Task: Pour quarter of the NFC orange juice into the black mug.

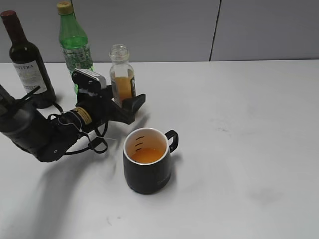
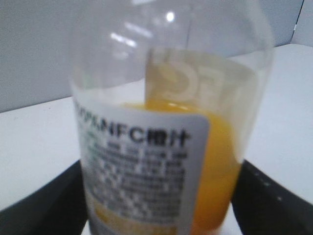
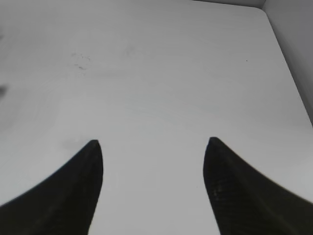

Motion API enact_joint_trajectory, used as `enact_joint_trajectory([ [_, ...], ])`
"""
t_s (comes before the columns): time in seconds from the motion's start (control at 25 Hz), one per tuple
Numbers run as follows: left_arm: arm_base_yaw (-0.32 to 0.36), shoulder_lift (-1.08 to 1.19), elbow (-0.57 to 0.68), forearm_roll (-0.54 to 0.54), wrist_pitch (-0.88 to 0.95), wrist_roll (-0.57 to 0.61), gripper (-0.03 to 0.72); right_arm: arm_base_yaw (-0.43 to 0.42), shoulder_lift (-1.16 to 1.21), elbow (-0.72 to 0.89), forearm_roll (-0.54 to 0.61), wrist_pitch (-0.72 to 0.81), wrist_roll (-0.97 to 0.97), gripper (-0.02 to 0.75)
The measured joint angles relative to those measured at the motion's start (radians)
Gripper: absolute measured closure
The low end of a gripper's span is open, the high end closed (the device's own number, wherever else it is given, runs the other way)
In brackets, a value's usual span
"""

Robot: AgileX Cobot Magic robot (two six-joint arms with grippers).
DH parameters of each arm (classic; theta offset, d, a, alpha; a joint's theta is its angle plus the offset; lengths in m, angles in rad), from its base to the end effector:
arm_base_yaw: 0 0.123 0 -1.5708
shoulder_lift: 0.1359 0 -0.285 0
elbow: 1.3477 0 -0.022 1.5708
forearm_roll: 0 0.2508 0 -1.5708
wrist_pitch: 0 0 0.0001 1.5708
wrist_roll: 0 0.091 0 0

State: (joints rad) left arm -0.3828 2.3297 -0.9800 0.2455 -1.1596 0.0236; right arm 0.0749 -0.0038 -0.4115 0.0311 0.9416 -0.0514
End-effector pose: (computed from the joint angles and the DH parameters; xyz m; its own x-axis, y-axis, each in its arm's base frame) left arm 0.3705 -0.1710 0.0588 -0.0348 0.1434 -0.9891 0.5781 0.8101 0.0971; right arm 0.0088 0.0030 0.2619 -0.4203 -0.0647 -0.9051 -0.1115 0.9936 -0.0193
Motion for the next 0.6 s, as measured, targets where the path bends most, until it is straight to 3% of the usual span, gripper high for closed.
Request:
enact_joint_trajectory([
  [0.6,0.0,-0.27,0.404,-0.1,-0.045,0.0,0.021,0.0,0.0,0.0,0.0,0.0,0.0,0.244],
])
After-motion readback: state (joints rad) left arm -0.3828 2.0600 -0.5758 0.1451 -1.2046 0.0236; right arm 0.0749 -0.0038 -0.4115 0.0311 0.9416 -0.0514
